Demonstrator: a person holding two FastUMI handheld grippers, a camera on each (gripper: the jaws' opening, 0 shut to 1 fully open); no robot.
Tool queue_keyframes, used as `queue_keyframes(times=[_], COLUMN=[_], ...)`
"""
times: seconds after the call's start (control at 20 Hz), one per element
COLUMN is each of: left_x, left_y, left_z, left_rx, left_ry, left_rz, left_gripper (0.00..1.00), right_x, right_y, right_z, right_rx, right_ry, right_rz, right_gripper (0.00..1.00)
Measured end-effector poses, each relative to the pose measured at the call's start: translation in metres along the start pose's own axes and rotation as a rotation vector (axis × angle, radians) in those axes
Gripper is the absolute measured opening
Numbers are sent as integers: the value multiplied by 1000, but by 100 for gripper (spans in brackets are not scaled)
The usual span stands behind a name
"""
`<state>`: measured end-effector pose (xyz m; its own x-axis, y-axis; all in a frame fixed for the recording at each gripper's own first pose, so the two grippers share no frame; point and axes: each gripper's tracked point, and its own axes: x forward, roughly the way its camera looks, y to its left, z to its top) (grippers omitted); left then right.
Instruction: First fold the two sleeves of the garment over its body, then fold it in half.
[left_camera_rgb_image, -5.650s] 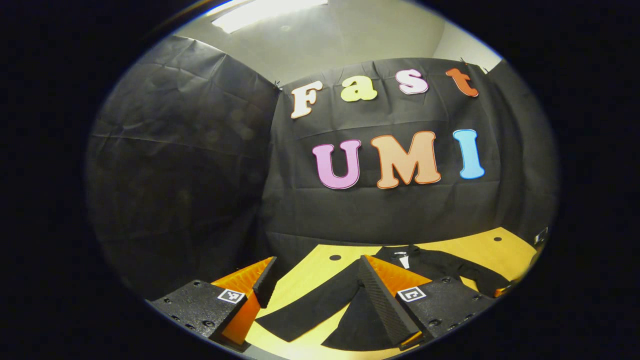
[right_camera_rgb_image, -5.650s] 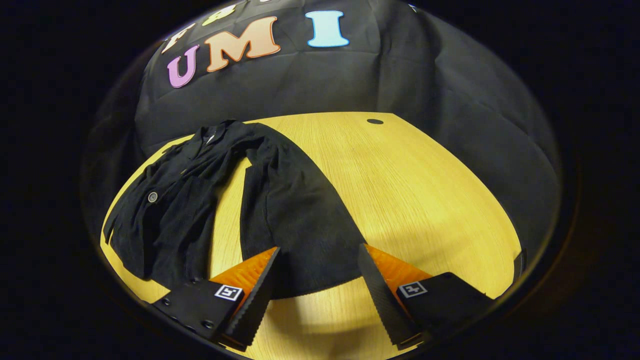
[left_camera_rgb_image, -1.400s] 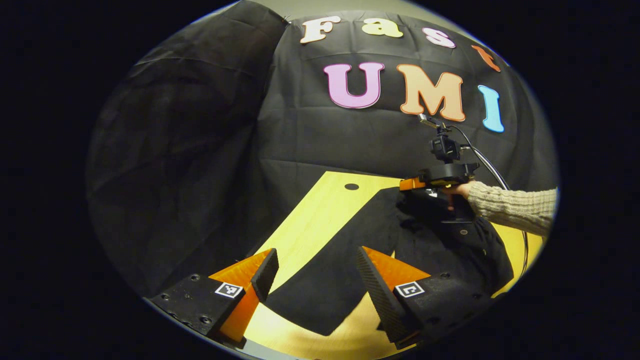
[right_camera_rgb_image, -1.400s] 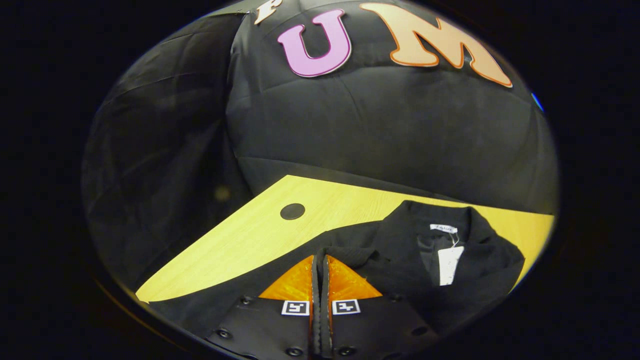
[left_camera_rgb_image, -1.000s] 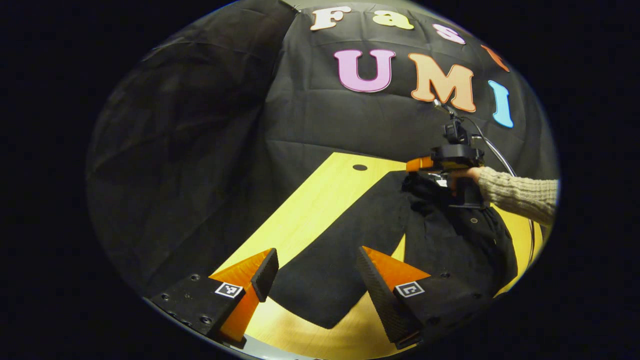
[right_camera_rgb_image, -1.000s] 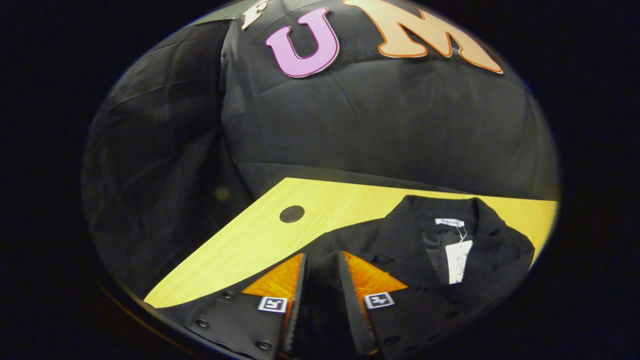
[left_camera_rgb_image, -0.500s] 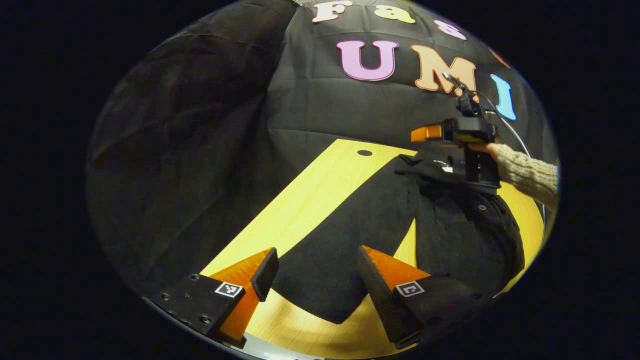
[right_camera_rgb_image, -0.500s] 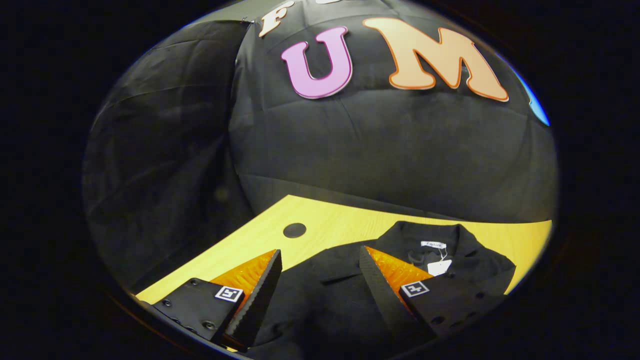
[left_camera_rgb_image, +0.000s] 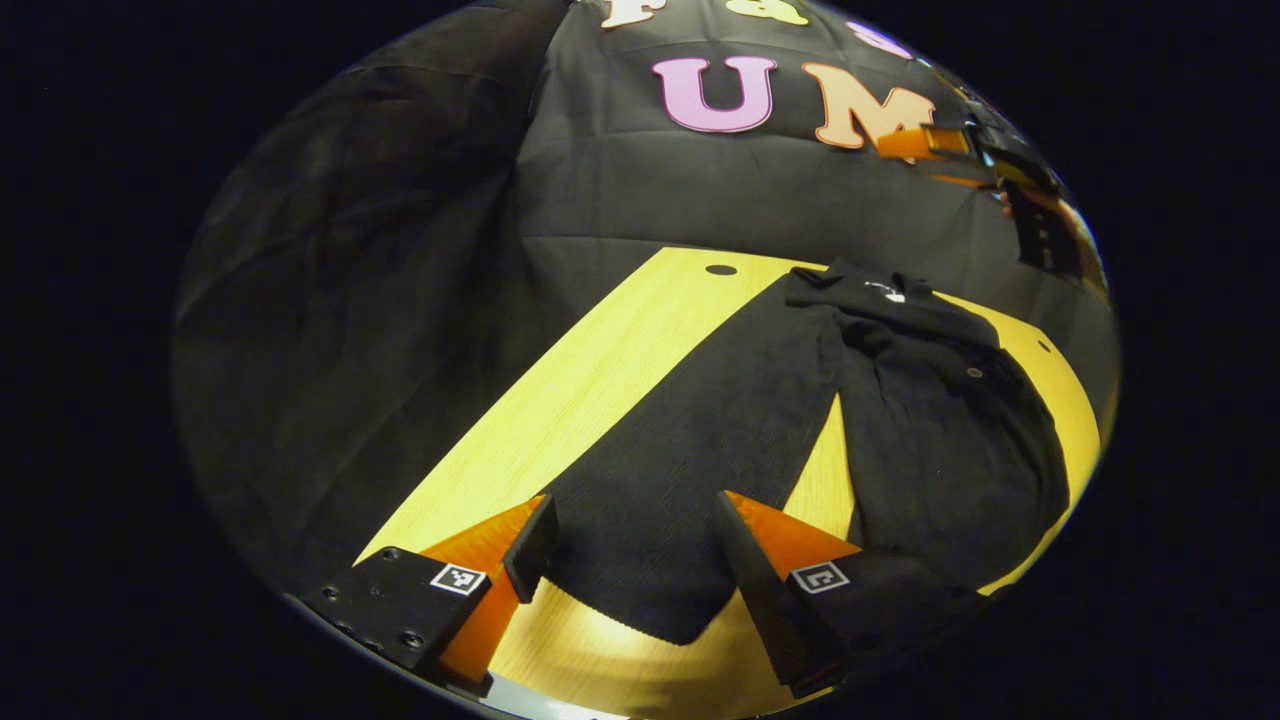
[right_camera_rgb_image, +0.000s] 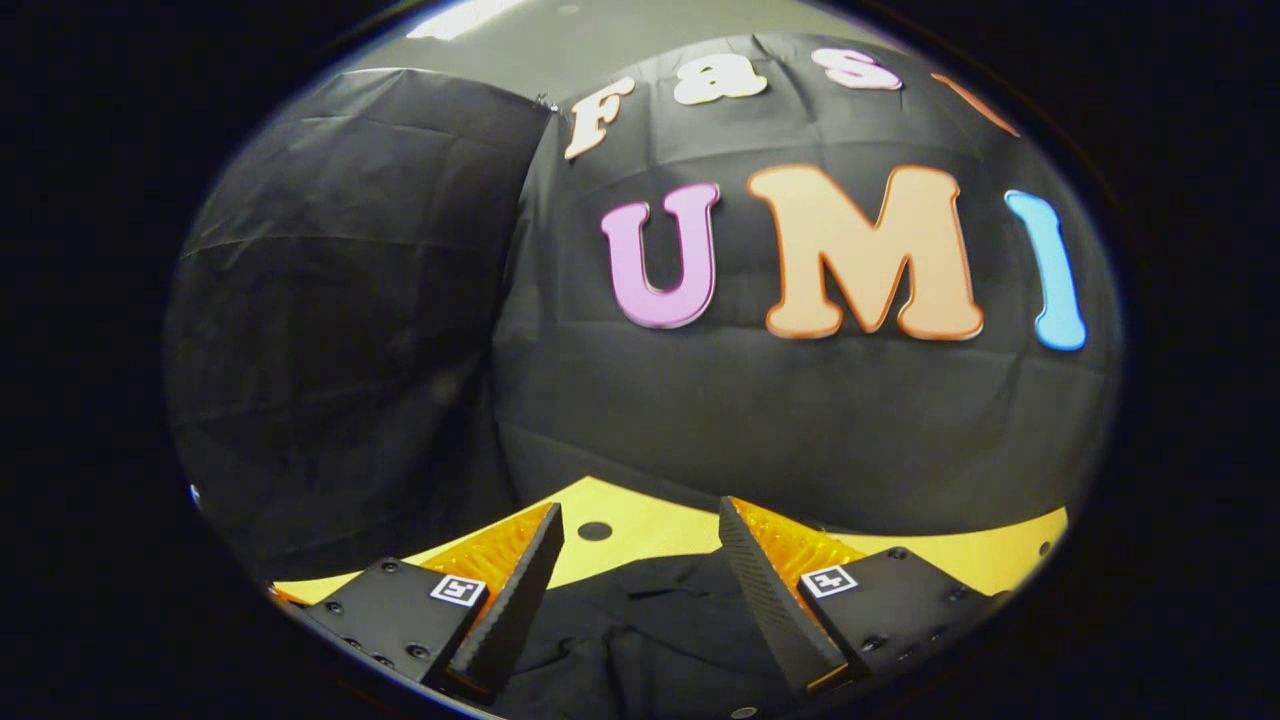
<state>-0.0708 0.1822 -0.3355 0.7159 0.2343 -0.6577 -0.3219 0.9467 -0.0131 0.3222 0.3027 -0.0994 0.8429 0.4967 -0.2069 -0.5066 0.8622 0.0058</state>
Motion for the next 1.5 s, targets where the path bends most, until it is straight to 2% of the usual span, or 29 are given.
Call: queue_keyframes(times=[0.15,0.35,0.5,0.65,0.8,1.0,1.25,1.3,1.4,1.45,1.5], left_x=[3,5,6,3,4,3,3,3,1,1,2], left_y=[-1,0,2,1,0,-4,-9,-11,-14,-16,-20], left_z=[-9,-14,-18,-17,-20,-19,-20,-21,-22,-21,-23], left_rx=[-5,17,36,-33,-11,-21,-14,-16,-24,-20,-14], left_ry=[23,38,35,35,4,-18,-25,-21,-21,-25,-25], left_rz=[1,10,-3,-19,-26,-30,-39,-44,-47,-48,-53], left_gripper=[94,94,95,94,94,88,66,64,49,36,30], right_x=[-32,-75,-112,-152,-188,-223,-264,-273,-289,-298,-307], right_y=[-16,-43,-62,-82,-93,-113,-127,-130,-134,-136,-139], right_z=[23,32,30,18,8,-2,-3,-1,-2,-4,-4], right_rx=[-3,15,42,58,103,160,141,144,148,147,146], right_ry=[-75,-113,-110,-88,-63,-58,-61,-69,-74,-74,-77], right_rz=[-68,-160,-226,-298,-338,-402,-463,-475,-501,-515,-529], right_gripper=[96,96,96,96,96,98,95,99,95,95,95])
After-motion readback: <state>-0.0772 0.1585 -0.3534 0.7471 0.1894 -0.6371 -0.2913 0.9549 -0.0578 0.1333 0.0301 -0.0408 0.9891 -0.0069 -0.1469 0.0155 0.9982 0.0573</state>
